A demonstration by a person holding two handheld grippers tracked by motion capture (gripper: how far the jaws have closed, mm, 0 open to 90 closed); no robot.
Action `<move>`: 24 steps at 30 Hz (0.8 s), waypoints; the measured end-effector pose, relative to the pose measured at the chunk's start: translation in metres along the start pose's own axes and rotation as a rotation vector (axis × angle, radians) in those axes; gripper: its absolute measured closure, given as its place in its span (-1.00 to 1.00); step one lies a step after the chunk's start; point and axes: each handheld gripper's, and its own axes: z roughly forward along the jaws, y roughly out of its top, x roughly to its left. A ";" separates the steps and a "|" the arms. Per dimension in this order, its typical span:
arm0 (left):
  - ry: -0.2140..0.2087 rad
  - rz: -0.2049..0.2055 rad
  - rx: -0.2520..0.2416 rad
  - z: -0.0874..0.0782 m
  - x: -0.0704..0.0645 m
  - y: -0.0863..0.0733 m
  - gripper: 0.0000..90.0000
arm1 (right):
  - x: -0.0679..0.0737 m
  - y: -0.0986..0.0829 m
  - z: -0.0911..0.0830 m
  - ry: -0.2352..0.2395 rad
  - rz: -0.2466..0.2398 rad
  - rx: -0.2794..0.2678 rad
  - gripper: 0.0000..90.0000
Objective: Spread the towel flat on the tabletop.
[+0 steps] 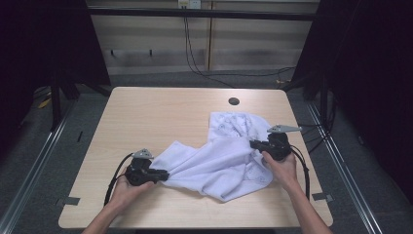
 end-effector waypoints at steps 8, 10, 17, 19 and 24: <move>-0.076 -0.003 -0.155 -0.022 -0.005 0.005 0.44 | 0.015 -0.012 -0.020 0.026 -0.069 0.022 0.97; -0.013 -0.033 -0.213 -0.023 0.010 0.018 0.41 | 0.018 -0.017 -0.019 0.036 -0.077 0.035 0.97; 0.137 -0.096 -0.140 0.012 0.051 0.040 0.11 | 0.013 -0.018 -0.016 0.045 -0.062 0.031 0.97; 0.138 -0.104 -0.131 0.020 0.054 0.038 0.03 | 0.010 -0.018 -0.014 0.053 -0.057 0.031 0.97; 0.104 -0.005 -0.084 0.026 0.039 0.038 0.41 | 0.007 -0.016 -0.010 0.059 -0.042 0.026 0.97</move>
